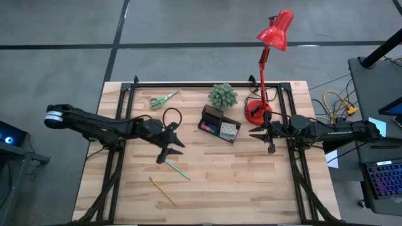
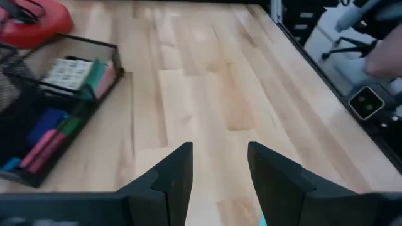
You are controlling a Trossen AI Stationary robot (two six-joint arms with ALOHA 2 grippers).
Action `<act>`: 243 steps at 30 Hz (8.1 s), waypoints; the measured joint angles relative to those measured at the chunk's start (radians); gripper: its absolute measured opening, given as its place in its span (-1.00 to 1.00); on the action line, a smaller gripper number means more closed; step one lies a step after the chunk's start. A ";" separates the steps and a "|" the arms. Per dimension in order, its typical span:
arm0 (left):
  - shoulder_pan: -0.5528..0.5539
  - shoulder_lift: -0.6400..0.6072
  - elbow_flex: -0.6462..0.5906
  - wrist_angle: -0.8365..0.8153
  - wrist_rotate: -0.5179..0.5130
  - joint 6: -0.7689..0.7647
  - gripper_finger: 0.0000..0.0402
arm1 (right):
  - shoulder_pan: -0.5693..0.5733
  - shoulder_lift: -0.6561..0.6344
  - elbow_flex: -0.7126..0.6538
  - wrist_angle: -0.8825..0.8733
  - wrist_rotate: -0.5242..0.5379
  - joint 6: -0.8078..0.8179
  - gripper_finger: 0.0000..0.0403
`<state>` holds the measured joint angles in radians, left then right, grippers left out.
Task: Pick and place office supplies into organizer
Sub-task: Put the light blue pencil into the black desk organizer
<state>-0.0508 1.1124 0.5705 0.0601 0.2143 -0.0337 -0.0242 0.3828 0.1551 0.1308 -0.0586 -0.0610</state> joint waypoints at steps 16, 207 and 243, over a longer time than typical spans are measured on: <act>-0.106 0.129 0.116 -0.335 0.013 -0.330 -0.30 | 0.000 0.000 0.000 0.000 0.000 0.000 -0.58; -0.278 0.278 0.256 -0.404 -0.280 0.040 -0.96 | 0.000 0.000 0.000 0.001 0.006 0.000 -0.65; -0.276 0.275 0.211 0.107 -0.413 0.314 -0.96 | 0.000 0.000 0.000 0.000 0.007 0.000 -0.61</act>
<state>-0.3264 1.3876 0.7811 0.1675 -0.1989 0.2798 -0.0242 0.3828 0.1551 0.1310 -0.0517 -0.0612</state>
